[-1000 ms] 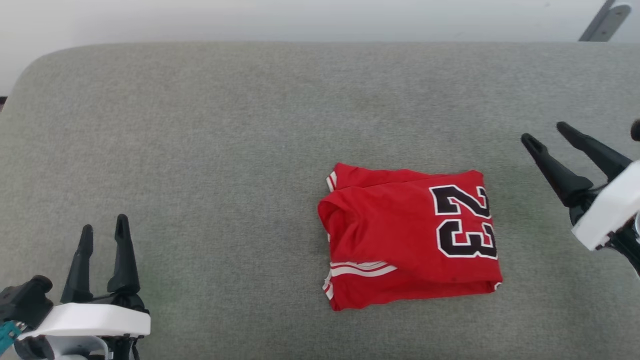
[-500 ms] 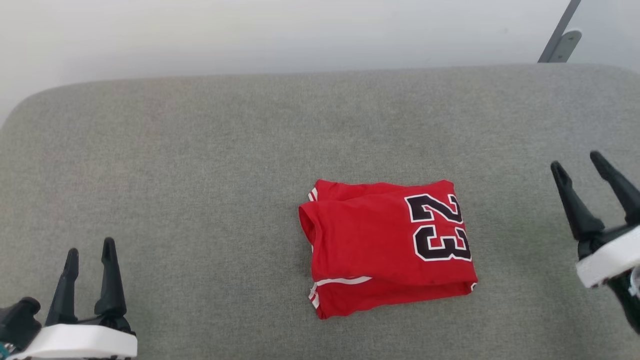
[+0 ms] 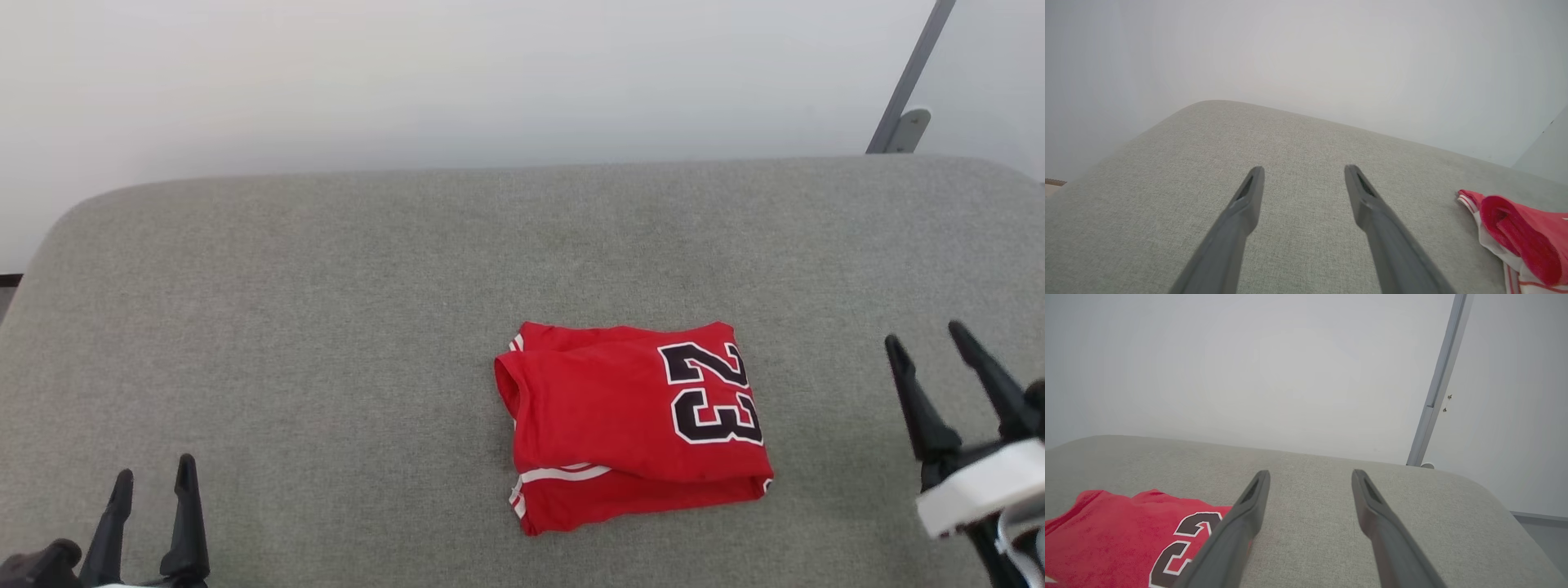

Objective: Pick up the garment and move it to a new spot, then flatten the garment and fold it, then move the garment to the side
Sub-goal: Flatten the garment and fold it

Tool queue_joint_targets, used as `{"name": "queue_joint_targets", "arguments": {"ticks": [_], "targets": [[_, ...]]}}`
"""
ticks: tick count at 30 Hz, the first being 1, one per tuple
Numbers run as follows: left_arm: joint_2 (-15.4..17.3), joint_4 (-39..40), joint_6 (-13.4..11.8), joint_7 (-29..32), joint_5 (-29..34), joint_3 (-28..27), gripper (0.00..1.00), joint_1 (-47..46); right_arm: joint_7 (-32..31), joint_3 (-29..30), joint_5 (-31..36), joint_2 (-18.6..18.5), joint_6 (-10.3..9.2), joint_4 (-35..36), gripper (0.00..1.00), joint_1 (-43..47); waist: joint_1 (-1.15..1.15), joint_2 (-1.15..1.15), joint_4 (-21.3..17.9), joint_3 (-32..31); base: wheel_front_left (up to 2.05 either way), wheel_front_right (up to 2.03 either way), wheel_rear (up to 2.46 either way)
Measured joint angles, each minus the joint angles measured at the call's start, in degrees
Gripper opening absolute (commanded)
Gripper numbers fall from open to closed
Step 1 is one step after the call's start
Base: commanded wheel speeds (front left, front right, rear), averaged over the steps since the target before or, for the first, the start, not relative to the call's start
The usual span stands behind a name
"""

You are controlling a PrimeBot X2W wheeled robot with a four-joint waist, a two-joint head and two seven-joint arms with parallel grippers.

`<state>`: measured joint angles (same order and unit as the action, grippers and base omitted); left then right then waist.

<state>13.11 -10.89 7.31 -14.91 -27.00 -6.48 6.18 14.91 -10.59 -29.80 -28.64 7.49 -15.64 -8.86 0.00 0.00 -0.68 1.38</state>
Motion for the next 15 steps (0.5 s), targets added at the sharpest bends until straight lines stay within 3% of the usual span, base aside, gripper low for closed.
{"name": "queue_joint_targets", "arguments": {"ticks": [15], "targets": [[-0.5, 0.8, 0.0, 0.0, 1.8, 0.3, 1.0, 1.4, 0.0, 5.7, 4.2, 6.2, 0.0, 4.1, 1.0, 7.8, 0.0, 0.0, 1.5, -1.8, 0.0, 0.0, 0.0]]}}
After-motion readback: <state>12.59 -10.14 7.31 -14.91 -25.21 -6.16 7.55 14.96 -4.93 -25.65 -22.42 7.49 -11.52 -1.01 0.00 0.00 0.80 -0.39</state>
